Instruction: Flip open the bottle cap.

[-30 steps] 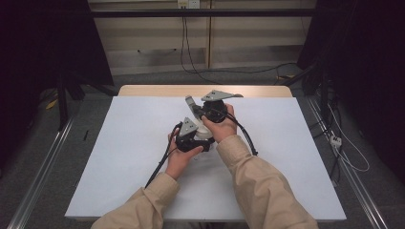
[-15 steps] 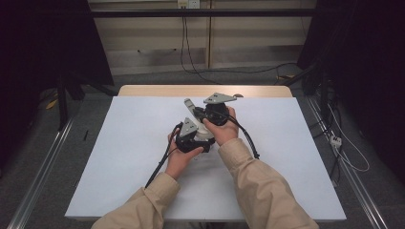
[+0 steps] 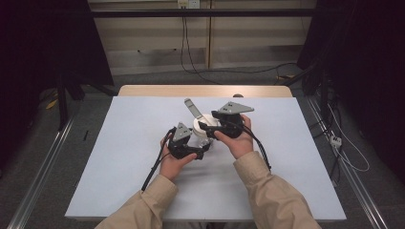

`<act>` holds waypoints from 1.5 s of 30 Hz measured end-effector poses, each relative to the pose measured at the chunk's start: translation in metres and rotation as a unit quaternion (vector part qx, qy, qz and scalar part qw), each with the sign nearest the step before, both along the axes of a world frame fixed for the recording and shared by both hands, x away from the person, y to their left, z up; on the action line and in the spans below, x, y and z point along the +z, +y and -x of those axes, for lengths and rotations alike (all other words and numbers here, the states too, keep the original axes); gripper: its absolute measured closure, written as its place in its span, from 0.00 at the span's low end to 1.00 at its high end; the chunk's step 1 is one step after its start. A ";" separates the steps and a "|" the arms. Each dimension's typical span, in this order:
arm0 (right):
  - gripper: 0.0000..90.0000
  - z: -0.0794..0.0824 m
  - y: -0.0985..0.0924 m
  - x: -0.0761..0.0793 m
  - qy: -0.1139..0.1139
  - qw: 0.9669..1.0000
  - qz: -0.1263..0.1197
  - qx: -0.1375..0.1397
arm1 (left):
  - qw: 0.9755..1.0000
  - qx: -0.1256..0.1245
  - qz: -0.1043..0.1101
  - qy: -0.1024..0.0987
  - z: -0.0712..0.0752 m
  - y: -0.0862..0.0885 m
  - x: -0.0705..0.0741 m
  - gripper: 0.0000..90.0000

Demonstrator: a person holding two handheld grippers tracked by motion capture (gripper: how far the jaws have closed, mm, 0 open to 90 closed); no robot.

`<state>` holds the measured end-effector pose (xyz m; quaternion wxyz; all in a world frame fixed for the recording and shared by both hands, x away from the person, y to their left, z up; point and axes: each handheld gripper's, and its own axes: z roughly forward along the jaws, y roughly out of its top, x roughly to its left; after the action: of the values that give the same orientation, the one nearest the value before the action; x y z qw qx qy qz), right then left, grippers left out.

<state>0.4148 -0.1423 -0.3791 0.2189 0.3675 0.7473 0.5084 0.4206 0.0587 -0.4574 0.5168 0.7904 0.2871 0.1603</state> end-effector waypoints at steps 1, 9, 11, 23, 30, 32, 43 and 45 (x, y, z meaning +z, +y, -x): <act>0.33 0.004 -0.003 -0.001 0.001 1.000 -0.004 0.002 | 1.000 0.001 -0.005 -0.003 0.002 0.002 0.001 0.07; 0.23 0.040 -0.031 -0.014 -0.002 1.000 -0.005 -0.007 | 1.000 -0.001 -0.003 0.001 0.020 0.022 0.006 0.07; 0.22 0.048 -0.039 -0.019 -0.003 1.000 -0.002 -0.010 | 1.000 -0.001 0.001 0.005 0.024 0.028 0.007 0.07; 0.20 0.087 -0.083 -0.052 0.009 0.999 -0.004 -0.038 | 1.000 0.007 0.011 0.015 0.040 0.064 0.014 0.07; 0.19 0.103 -0.100 -0.061 0.011 0.999 -0.005 -0.051 | 1.000 0.007 -0.001 0.019 0.049 0.082 0.014 0.07; 0.18 0.107 -0.104 -0.062 0.009 0.999 -0.003 -0.053 | 1.000 0.010 -0.001 0.020 0.052 0.091 0.014 0.07; 0.16 0.126 -0.127 -0.065 0.007 0.997 -0.010 -0.070 | 0.999 0.041 -0.009 0.027 0.064 0.137 0.010 0.08; 0.16 0.128 -0.131 -0.067 0.008 0.997 -0.010 -0.071 | 0.999 0.043 -0.012 0.025 0.065 0.142 0.009 0.08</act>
<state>0.2871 -0.2737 -0.4460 0.2448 0.4263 0.7156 0.4962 0.3558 0.2011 -0.4481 0.4928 0.7873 0.3315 0.1656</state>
